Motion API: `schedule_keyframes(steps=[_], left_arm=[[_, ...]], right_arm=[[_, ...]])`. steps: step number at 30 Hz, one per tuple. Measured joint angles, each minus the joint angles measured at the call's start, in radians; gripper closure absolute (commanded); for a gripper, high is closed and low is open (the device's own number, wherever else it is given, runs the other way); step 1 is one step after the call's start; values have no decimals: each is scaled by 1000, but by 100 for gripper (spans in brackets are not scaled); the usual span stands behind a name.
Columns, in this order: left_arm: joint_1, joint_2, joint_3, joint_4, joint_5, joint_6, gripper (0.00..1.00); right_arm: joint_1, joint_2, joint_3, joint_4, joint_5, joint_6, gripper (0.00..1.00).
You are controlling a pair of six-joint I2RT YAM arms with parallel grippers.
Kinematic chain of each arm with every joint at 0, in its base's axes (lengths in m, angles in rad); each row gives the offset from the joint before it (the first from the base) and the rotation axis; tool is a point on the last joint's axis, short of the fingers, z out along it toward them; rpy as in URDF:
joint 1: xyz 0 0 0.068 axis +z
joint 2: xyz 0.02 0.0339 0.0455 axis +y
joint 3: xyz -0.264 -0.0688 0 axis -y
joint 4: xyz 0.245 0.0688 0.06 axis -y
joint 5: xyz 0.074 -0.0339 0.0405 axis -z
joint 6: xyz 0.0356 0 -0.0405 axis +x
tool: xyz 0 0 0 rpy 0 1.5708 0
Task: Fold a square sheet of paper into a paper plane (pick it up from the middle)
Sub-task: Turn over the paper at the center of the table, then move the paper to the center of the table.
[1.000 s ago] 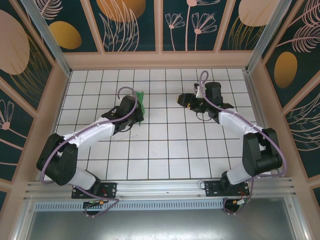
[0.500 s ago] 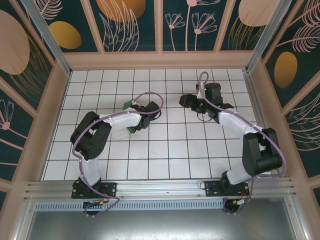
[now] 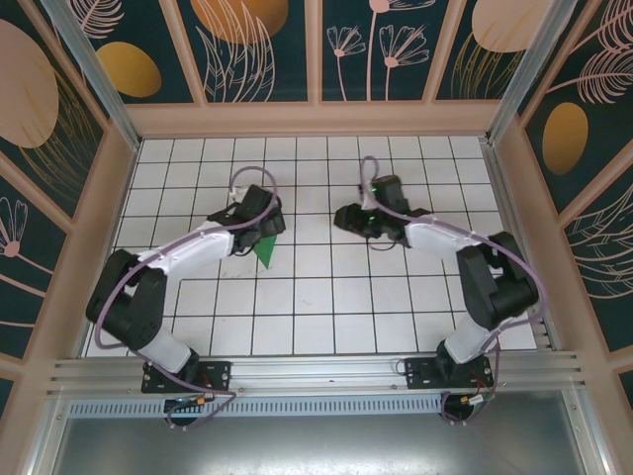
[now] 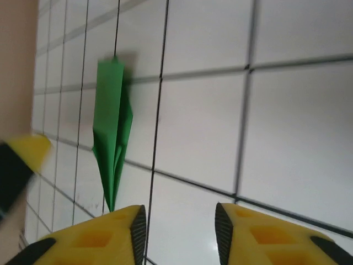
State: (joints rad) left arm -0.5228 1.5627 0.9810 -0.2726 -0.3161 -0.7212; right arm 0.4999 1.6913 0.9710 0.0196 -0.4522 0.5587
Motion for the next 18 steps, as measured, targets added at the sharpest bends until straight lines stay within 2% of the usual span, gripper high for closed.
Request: schedule_keyframes(steps=[5,8,13,18], left_arm=[[105,-72,-111,77,54,-21,3],[175,-107,-186,106,97,-36,2],[265,-197,-290,120,142,-60,2],[336,-283,-361,127,179,-84,1]], right_arm=[[179,161,121,10,14,57,86],[252,249,223,6,19,84,89],[330,373,388,-2,18,118,91],[359,463,513,-50,19,139,91]])
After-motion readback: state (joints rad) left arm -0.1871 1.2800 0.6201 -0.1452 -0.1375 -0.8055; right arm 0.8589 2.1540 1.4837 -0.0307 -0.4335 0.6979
